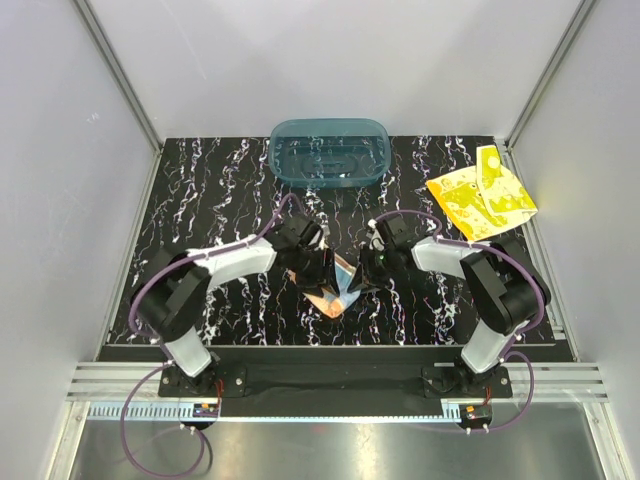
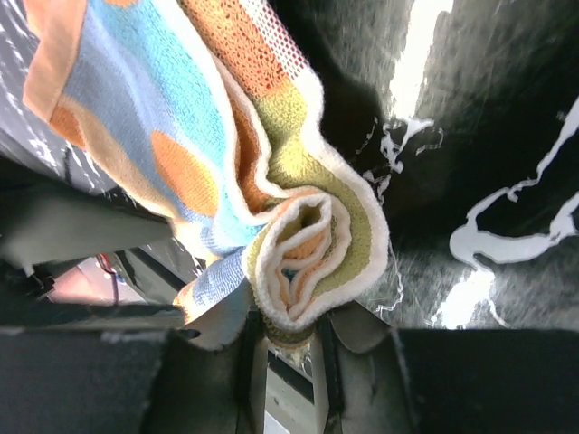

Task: Roll the towels
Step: Roll the towel

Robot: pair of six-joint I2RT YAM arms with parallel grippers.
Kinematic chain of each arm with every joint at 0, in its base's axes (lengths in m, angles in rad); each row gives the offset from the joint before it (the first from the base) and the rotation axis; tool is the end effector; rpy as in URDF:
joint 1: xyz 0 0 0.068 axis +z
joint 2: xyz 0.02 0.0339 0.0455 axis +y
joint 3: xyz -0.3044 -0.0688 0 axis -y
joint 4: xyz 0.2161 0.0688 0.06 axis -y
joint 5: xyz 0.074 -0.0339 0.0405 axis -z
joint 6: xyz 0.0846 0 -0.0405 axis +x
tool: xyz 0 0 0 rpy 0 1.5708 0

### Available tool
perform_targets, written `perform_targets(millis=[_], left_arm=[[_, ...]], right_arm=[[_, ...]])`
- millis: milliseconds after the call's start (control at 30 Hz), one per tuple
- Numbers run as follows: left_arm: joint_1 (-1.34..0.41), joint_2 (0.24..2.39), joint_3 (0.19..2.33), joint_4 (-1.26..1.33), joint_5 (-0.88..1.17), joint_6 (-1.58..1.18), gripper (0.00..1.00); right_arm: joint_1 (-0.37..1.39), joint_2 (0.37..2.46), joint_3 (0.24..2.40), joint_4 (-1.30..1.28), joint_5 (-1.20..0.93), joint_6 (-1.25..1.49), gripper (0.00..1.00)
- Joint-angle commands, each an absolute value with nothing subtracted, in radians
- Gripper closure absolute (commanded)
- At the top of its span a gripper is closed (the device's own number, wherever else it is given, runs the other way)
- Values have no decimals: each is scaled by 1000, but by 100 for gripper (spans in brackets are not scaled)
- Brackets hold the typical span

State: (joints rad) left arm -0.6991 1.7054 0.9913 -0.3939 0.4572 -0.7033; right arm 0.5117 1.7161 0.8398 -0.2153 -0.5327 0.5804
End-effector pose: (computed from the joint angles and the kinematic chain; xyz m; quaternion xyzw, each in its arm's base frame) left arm 0.2288 -0.2412 0.1848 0.0500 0.9481 -0.3126 0.0284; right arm 0.2547 0.1923 0.1567 -0.0302 0.9388 0.3374 0.0629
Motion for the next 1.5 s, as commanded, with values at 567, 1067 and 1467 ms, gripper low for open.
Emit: perform_targets(millis=[567,1067,1467], left_arm=[[-1198,1641,1132,-471,-226,-479,45],[-1197,1785,1066,-419,-253,-495,46],[-1146,1819,985,-440,-310,-572,62]], right_arm=[[555,1697,966,-471,-437,548,79],[555,1720,979,-491,-440,532,78],[554,1776,1048,-577,-419,469,68]])
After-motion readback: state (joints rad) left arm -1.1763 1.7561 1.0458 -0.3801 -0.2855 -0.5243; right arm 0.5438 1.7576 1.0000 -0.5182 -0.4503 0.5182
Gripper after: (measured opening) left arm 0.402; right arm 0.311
